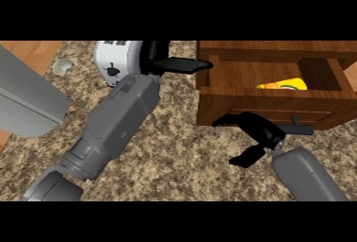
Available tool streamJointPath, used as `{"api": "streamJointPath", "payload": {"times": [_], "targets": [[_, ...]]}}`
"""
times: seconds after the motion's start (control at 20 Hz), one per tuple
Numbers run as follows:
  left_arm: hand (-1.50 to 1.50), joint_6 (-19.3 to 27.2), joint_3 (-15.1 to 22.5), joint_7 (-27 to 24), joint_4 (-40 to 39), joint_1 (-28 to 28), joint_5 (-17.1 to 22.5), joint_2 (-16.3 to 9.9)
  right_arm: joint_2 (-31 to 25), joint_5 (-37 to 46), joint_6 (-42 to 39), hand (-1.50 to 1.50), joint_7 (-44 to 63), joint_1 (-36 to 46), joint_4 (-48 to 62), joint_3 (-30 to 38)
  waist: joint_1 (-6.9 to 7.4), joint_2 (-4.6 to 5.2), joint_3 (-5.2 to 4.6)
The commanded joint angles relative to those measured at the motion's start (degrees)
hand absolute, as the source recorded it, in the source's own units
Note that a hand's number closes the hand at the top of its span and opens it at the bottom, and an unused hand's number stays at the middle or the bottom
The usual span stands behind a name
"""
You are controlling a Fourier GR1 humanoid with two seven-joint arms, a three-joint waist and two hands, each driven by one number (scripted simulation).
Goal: Pick up the cup, place it into the drawer and close the drawer
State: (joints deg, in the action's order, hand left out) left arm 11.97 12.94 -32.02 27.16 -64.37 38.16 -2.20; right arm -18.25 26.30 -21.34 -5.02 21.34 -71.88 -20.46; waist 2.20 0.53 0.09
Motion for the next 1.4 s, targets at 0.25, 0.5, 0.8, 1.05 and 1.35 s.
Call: {"api": "streamJointPath", "payload": {"times": [0.25,0.5,0.8,1.05,1.35], "targets": [[-1.5,-4.3,0.7,0.5,7.6,9.5,0.1,-3.5,2.6,3.9,9.4,1.5,-14.0,13.9,28.9,6.0,3.79,0.33,0.12],[-1.5,-5.7,0.6,1.2,10.4,11.6,0.6,-4.9,0.9,0.8,11.4,1.5,-16.1,23.6,37.4,13.4,5.51,0.89,0.17],[-1.5,-7.9,1.0,3.8,12.9,12.8,0.9,-7.4,-2.7,-1.0,14.4,1.5,-16.7,29.8,44.0,18.7,7.37,1.74,0.25],[-1.5,-9.7,1.3,2.8,14.1,14.8,0.7,-8.4,-5.1,-2.8,12.0,1.5,-15.4,32.2,44.0,20.5,8.64,2.2,0.15],[-1.5,-11.2,1.5,3.8,15.3,15.8,1.2,-8.9,-7.7,-5.1,8.3,1.5,-15.1,32.6,41.9,21.9,10.02,2.42,0.1]]}}
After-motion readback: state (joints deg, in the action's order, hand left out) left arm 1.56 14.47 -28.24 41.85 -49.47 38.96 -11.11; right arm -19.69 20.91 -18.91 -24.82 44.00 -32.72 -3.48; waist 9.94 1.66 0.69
